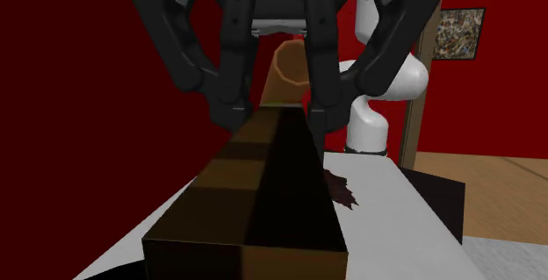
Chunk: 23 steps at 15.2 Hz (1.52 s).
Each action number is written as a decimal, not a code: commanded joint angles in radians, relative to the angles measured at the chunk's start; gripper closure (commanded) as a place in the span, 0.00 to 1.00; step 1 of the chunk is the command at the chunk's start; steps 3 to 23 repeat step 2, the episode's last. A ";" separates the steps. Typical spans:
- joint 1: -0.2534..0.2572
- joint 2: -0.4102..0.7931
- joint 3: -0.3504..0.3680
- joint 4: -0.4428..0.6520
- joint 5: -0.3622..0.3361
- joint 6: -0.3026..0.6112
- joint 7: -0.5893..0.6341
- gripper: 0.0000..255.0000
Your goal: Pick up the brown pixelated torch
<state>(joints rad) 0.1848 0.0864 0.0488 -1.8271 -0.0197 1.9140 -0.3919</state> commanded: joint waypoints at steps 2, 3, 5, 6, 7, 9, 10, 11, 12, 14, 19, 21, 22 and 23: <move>0.000 -0.002 0.000 0.016 0.000 -0.019 0.000 1.00; 0.000 -0.002 0.000 0.016 0.000 -0.019 0.000 1.00; 0.000 -0.002 0.000 0.016 0.000 -0.019 0.000 1.00; 0.000 -0.002 0.000 0.016 0.000 -0.019 0.000 1.00; 0.000 -0.002 0.000 0.016 0.000 -0.019 0.000 1.00; 0.000 -0.002 0.000 0.016 0.000 -0.019 0.000 1.00; 0.000 -0.002 0.000 0.016 0.000 -0.019 0.000 1.00; 0.000 -0.002 0.000 0.016 0.000 -0.019 0.000 1.00; 0.000 -0.002 0.000 0.016 0.000 -0.019 0.000 1.00; 0.000 -0.002 0.000 0.016 0.000 -0.019 0.000 1.00; 0.000 -0.002 0.000 0.016 0.000 -0.019 0.000 1.00; 0.000 -0.002 0.000 0.016 0.000 -0.019 0.000 1.00; 0.000 -0.002 0.000 0.016 0.000 -0.019 0.000 1.00; 0.000 -0.002 0.000 0.016 0.000 -0.019 0.000 1.00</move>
